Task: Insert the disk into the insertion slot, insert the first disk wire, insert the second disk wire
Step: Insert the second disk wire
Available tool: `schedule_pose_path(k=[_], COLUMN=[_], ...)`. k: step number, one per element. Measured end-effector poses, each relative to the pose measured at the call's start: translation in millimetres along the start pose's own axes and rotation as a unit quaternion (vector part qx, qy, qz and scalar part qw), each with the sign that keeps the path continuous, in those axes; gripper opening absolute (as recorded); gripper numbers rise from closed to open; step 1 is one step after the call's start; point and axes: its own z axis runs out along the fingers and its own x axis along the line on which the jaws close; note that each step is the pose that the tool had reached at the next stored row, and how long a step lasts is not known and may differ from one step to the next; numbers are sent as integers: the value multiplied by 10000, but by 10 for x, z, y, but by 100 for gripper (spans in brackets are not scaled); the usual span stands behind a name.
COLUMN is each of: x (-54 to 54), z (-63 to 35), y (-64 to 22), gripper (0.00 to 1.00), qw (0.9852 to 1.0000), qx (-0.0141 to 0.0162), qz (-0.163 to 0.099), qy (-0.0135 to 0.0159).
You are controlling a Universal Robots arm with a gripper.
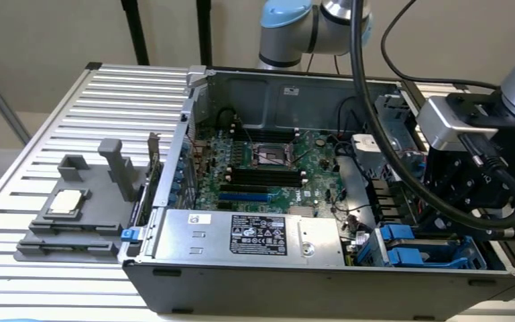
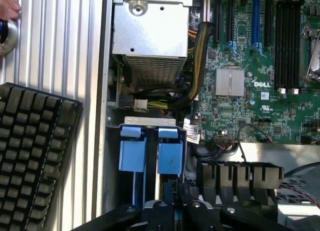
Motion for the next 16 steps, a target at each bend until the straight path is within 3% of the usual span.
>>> schedule_pose_path(k=[16], x=[11], z=[25], y=[3], gripper=[16], qw=[10000], qx=[3], qz=[-15], qy=[0])
